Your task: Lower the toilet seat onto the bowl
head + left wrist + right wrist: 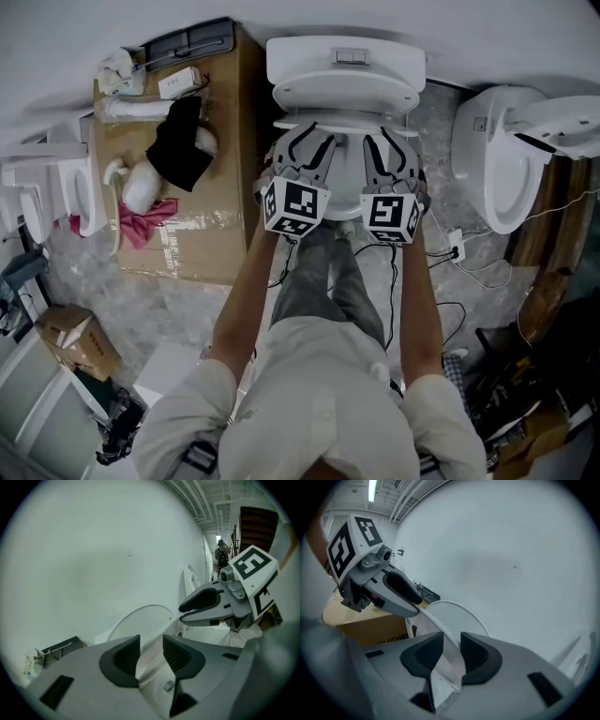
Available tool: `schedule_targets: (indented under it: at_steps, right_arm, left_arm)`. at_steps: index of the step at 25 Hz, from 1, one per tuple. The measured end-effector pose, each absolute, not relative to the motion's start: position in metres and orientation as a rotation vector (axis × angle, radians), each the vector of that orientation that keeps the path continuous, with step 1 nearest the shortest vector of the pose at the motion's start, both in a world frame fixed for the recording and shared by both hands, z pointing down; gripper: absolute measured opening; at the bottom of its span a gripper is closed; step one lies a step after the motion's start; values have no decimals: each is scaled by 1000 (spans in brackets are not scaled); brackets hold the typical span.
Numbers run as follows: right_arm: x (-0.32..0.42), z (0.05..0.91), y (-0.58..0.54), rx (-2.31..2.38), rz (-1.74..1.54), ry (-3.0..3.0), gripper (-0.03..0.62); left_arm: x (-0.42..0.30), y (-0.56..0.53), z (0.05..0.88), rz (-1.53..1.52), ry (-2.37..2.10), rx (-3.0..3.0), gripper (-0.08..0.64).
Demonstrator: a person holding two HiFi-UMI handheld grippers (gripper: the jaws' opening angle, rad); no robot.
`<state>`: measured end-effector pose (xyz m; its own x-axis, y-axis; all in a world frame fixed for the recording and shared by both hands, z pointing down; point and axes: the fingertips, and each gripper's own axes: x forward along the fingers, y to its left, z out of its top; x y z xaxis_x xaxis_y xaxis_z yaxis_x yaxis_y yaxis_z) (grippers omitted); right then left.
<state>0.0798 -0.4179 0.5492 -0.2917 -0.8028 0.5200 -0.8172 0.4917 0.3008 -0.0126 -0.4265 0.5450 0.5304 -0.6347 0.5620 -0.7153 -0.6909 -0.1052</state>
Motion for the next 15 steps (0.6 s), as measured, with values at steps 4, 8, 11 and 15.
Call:
schedule_targets:
  at_steps: [4, 8, 11, 15]
  right_arm:
    - [79, 552, -402, 1314, 32, -2118, 121]
    - [77, 555, -388, 1299, 35, -2119, 123]
    - [76, 559, -377, 1282, 38, -2121, 123]
    - [76, 564, -361, 1258, 37, -2127, 123]
  left_arm:
    - [-13, -415, 548, 886, -1169, 2621, 164]
    - [-14, -402, 551, 896, -1168, 2614, 164]
    - [-14, -390, 555, 897, -1139, 2616, 164]
    - [-13, -375, 560, 898, -1116, 2613, 169]
